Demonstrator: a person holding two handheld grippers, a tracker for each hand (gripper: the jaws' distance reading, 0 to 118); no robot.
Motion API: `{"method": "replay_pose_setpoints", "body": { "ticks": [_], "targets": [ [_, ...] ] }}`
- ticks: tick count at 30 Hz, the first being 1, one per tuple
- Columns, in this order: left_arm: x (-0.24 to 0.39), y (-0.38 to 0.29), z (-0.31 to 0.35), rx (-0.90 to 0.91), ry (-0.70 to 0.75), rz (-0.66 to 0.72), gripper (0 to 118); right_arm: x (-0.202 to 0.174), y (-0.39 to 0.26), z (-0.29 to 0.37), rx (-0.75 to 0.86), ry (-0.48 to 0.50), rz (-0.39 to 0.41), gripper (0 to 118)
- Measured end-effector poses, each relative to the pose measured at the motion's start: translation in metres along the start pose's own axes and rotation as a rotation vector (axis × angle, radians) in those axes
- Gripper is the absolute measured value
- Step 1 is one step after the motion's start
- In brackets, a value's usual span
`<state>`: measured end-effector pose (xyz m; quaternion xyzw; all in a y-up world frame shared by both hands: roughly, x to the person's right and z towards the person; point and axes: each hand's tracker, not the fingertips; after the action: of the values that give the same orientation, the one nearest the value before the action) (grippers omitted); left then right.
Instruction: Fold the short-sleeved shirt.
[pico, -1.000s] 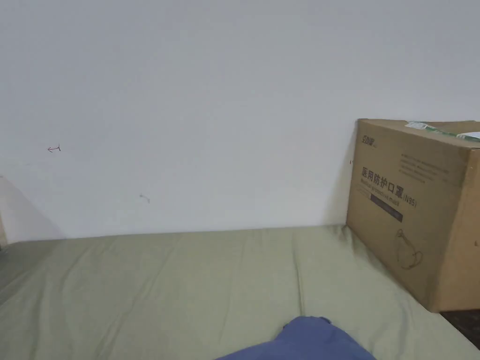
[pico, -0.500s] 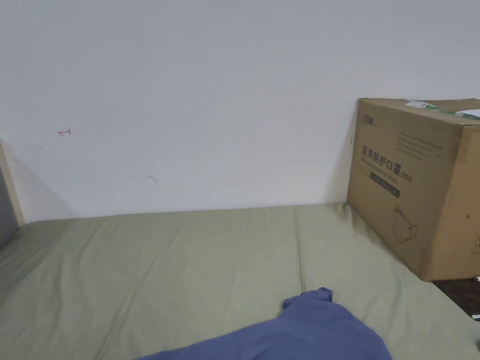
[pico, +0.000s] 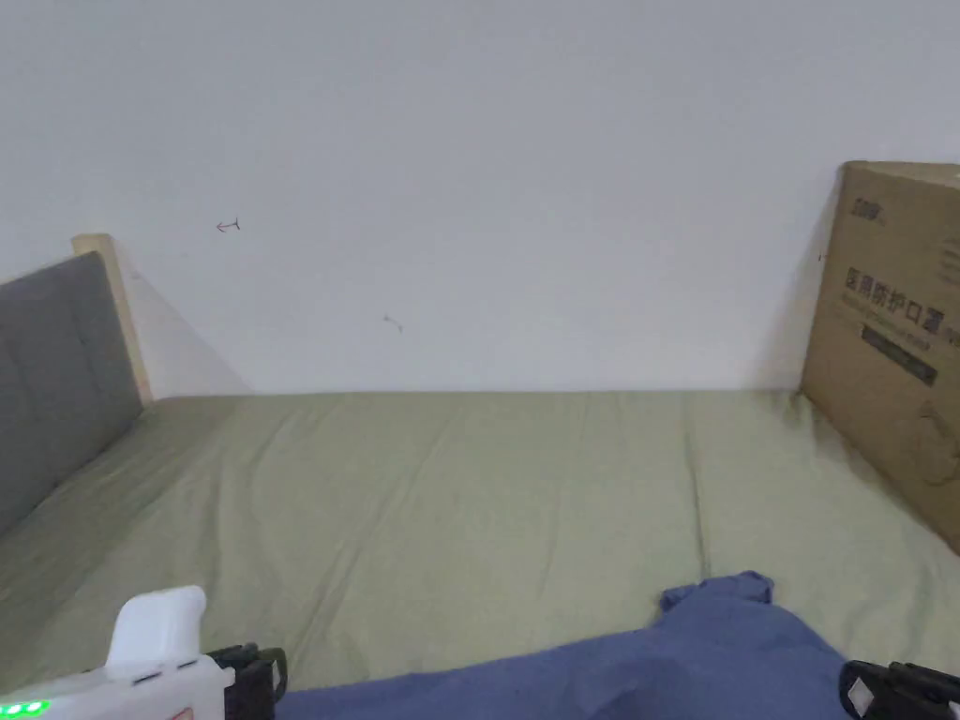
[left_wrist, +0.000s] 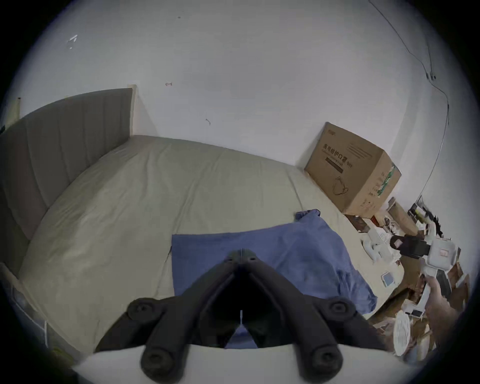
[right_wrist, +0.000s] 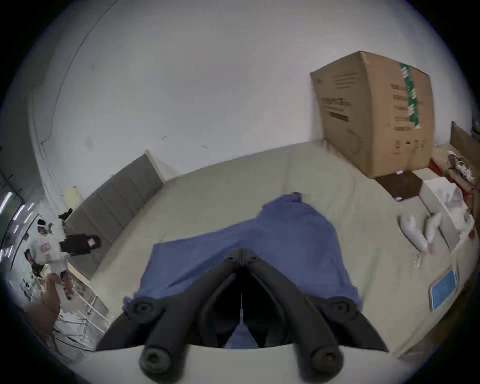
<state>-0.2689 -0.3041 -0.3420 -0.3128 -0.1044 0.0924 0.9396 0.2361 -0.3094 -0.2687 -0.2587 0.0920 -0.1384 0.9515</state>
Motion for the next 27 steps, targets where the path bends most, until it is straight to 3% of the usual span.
{"method": "replay_pose_setpoints", "body": {
  "ticks": [4, 5, 6, 7, 8, 12, 15, 18, 19, 20, 21, 22, 24, 25, 27],
  "targets": [
    [-0.055, 0.021, -0.102, -0.238, 0.064, 0.187, 0, 0.001, 0.005, -0.027, -0.046, 0.046, -0.034, 0],
    [-0.068, 0.02, -0.122, -0.271, 0.083, 0.216, 5, 0.003, 0.005, -0.033, -0.059, 0.045, -0.046, 0],
    [-0.082, 0.017, -0.148, -0.341, 0.084, 0.238, 30, 0.007, 0.004, -0.04, -0.087, 0.047, -0.06, 0],
    [-0.094, 0.01, -0.171, -0.383, 0.095, 0.238, 81, 0.014, 0.003, -0.049, -0.116, 0.042, -0.068, 0],
    [-0.1, 0.008, -0.186, -0.405, 0.135, 0.222, 99, 0.018, 0.002, -0.055, -0.135, 0.043, -0.071, 0],
    [-0.109, -0.018, -0.237, -0.493, 0.144, 0.116, 100, 0.037, -0.004, -0.076, -0.187, 0.012, -0.091, 0],
    [-0.098, -0.023, -0.242, -0.459, 0.115, 0.042, 101, 0.063, -0.003, -0.096, -0.215, -0.015, -0.09, 0],
    [-0.084, -0.013, -0.227, -0.353, 0.063, -0.003, 95, 0.093, 0.013, -0.121, -0.235, -0.043, -0.077, 0],
    [-0.082, -0.013, -0.222, -0.342, 0.018, 0.008, 85, 0.101, 0.022, -0.131, -0.241, -0.052, -0.089, 0],
    [-0.08, -0.009, -0.212, -0.319, 0.015, 0.014, 56, 0.109, 0.031, -0.141, -0.25, -0.067, -0.111, 0],
    [-0.076, -0.005, -0.207, -0.315, -0.01, 0.017, 8, 0.12, 0.041, -0.154, -0.25, -0.093, -0.143, 0],
    [-0.073, -0.001, -0.201, -0.314, -0.009, -0.001, 0, 0.131, 0.051, -0.169, -0.251, -0.112, -0.169, 0],
    [-0.055, 0.006, -0.179, -0.283, 0.05, -0.063, 0, 0.154, 0.07, -0.209, -0.341, -0.195, -0.181, 0],
    [-0.054, 0.01, -0.173, -0.281, 0.043, -0.063, 0, 0.163, 0.076, -0.232, -0.429, -0.218, -0.174, 10],
    [-0.057, 0.017, -0.165, -0.27, 0.024, -0.051, 0, 0.178, 0.084, -0.262, -0.463, -0.222, -0.173, 98]
  ]
}}
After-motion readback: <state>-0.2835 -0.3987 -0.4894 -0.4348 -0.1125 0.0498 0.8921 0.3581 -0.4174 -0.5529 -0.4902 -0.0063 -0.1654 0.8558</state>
